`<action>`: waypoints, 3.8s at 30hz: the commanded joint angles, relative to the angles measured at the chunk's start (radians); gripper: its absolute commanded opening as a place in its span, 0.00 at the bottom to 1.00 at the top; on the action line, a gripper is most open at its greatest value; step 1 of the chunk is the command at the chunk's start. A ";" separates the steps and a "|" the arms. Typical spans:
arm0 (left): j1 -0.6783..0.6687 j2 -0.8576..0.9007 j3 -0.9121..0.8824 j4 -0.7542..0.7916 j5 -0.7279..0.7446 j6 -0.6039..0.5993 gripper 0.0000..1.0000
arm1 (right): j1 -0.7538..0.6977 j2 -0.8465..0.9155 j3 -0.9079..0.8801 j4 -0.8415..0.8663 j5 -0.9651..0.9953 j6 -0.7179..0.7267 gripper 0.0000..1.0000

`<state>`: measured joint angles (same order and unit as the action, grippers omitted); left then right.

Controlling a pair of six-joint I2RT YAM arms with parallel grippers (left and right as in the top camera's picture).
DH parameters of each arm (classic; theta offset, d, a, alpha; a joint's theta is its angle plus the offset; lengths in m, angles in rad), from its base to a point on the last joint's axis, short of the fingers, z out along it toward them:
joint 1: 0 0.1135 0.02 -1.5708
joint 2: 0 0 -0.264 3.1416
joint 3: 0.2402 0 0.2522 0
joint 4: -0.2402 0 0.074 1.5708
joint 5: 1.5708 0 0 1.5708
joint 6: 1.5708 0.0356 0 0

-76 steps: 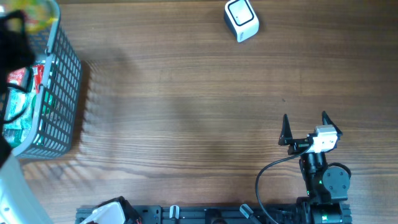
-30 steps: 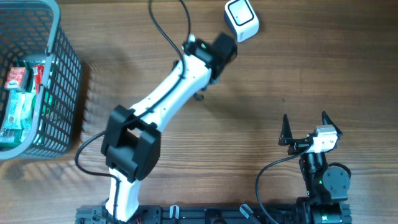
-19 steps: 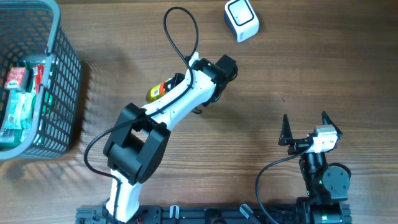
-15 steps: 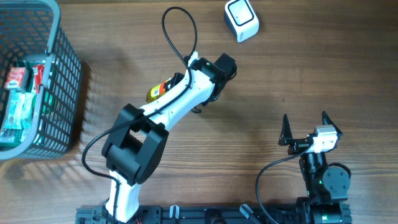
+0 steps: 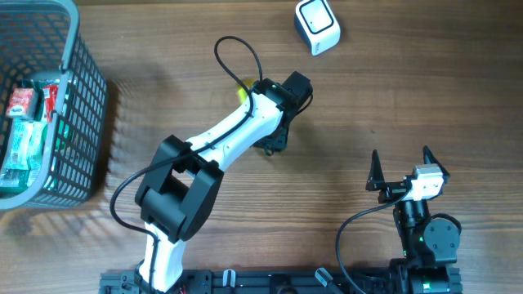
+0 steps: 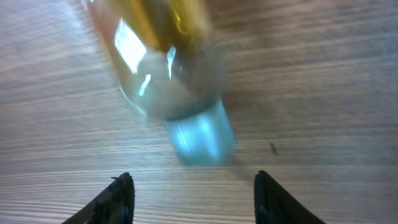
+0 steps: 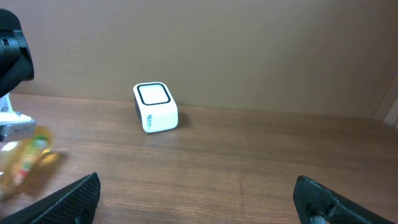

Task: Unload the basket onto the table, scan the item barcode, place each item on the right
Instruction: 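Place the yellow bottle on the table near the scanner and release, then move the left gripper back over the basket, then grasp the green-capped jar in the basket with the left gripper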

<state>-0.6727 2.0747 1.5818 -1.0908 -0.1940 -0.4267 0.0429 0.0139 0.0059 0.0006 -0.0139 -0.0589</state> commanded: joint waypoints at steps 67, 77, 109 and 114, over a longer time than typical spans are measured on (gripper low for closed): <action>1.215 -0.399 0.036 0.028 0.022 0.115 1.00 | -0.003 -0.004 -0.001 0.006 0.020 -0.018 1.00; 1.230 -0.352 0.036 0.010 0.086 0.066 1.00 | -0.003 -0.004 -0.001 0.006 0.020 -0.018 1.00; 1.286 -0.145 0.036 0.059 0.229 0.075 1.00 | -0.003 -0.004 -0.001 0.006 0.020 -0.017 1.00; 1.286 -0.117 0.036 0.059 0.226 0.075 1.00 | -0.003 -0.004 -0.001 0.006 0.020 -0.018 1.00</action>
<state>0.6144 1.9213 1.6104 -1.0313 0.0502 -0.3679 0.0429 0.0139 0.0059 0.0006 -0.0139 -0.0586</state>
